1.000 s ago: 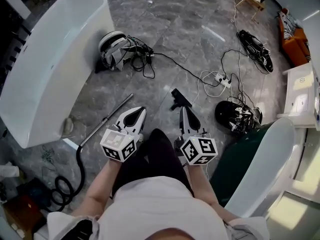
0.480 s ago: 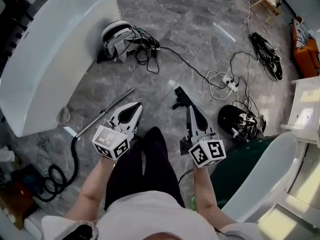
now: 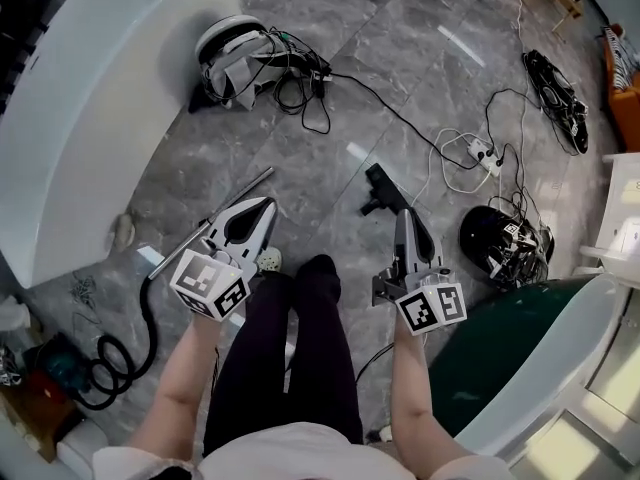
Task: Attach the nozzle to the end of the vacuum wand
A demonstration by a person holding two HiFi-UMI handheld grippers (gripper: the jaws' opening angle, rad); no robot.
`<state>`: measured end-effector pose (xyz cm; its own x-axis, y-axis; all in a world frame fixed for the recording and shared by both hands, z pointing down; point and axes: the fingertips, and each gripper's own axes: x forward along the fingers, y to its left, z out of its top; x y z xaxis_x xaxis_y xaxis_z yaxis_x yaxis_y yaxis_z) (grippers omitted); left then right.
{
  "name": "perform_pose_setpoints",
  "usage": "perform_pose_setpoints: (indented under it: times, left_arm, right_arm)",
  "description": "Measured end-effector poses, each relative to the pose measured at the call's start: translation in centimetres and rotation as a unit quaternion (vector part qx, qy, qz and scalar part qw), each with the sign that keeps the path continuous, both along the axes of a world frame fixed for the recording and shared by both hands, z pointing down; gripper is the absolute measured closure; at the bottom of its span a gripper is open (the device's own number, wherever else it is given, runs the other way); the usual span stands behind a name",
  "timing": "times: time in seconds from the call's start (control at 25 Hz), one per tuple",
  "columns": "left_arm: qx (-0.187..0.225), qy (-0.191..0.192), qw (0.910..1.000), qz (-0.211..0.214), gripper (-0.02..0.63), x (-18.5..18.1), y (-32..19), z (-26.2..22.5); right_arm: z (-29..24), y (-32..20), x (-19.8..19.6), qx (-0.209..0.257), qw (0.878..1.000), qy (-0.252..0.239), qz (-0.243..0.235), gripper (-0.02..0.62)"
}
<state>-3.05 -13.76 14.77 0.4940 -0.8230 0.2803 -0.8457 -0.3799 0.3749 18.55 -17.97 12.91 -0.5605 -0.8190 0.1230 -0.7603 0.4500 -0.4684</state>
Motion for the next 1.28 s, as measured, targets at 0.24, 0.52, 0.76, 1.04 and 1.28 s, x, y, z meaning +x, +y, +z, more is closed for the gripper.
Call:
perform_pose_setpoints:
  times: [0.24, 0.52, 0.76, 1.04, 1.28]
  left_arm:
    - [-0.017, -0.01, 0.9997, -0.01, 0.595, -2.8, -1.2, 10.1]
    - [-0.023, -0.021, 0.9995, -0.001, 0.595, -3.7, -2.0, 21.3]
    - [-0.023, -0.022, 0.9995, 0.007, 0.595, -4.2, -3.4, 32.4]
    - [-0.007, -0.01, 0.9995, 0.029, 0.595, -2.3, -4.9, 43.9]
    - [0.018, -0.012, 0.9988, 0.045, 0.595, -2.2, -5.9, 50.9]
  right_arm:
    - [10.1, -1.2, -0.4, -0.007, 0.999, 0.045, -0.003, 0.58]
    - [21.0, -2.2, 0.2, -0.019, 0.999, 0.031, 0.005, 0.58]
    - [31.5, -3.9, -0.8, -0.01, 0.999, 0.031, -0.003, 0.58]
    - [42.7, -4.5, -3.2, 0.008, 0.998, 0.051, -0.036, 0.58]
    - [50.8, -4.7, -4.9, 0.002, 0.994, 0.049, -0.095, 0.58]
